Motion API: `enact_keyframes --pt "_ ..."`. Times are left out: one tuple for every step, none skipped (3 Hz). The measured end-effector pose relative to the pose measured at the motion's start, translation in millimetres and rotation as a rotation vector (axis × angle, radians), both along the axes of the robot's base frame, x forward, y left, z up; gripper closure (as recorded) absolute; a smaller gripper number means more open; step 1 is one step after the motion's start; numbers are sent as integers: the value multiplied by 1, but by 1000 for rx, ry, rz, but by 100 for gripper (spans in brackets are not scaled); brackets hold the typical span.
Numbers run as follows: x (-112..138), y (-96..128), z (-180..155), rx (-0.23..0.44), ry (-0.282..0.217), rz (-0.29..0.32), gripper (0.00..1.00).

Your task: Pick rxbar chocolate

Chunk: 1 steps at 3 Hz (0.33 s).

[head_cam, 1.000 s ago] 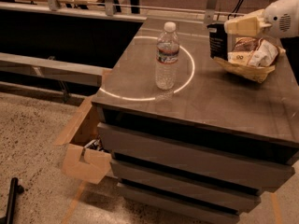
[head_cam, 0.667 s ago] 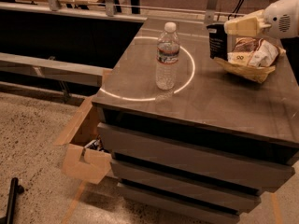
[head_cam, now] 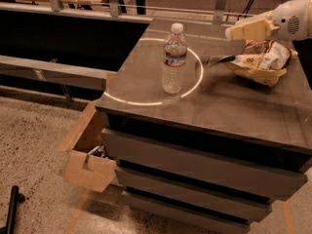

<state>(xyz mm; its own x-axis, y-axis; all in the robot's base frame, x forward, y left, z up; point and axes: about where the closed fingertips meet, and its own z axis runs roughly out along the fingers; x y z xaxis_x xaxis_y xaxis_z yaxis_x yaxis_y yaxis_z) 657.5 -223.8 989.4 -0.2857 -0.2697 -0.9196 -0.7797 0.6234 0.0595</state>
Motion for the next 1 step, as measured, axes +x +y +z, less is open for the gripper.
enact_keyframes --pt "1 3 -1 1 2 5 0"
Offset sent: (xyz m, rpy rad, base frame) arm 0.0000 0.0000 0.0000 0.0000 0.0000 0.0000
